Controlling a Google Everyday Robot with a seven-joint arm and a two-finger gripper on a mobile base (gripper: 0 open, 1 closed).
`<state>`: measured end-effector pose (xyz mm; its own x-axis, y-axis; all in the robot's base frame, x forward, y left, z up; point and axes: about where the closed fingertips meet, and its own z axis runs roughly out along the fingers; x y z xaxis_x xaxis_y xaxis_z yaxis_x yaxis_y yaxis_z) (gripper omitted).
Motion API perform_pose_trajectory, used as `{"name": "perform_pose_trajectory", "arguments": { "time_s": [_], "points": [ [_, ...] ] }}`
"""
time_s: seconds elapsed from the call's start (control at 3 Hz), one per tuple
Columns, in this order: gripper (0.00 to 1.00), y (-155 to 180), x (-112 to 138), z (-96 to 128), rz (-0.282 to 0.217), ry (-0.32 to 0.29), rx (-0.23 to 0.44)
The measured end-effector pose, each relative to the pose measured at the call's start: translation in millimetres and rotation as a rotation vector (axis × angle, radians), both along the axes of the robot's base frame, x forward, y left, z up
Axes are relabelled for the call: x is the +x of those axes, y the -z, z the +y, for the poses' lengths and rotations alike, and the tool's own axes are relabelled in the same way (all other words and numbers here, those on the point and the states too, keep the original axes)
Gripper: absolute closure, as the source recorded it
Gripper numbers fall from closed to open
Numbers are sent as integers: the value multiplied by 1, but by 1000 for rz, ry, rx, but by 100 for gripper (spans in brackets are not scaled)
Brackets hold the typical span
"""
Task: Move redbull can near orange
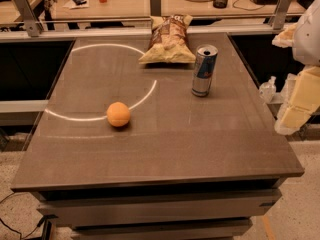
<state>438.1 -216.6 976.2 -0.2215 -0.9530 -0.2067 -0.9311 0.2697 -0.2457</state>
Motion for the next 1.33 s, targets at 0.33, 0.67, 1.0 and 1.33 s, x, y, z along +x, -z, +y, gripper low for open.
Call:
{"name": "perform_pose_trajectory", "arguments": {
  "time_s": [0.33,0.67,1.0,1.33],
  "points": [
    [0,0,0,0,0,0,0],
    [0,0,1,-3,-11,27,64],
    [0,26,7,-30,-11,148,241],
    [0,60,17,-54,-59,216,446]
  ]
}}
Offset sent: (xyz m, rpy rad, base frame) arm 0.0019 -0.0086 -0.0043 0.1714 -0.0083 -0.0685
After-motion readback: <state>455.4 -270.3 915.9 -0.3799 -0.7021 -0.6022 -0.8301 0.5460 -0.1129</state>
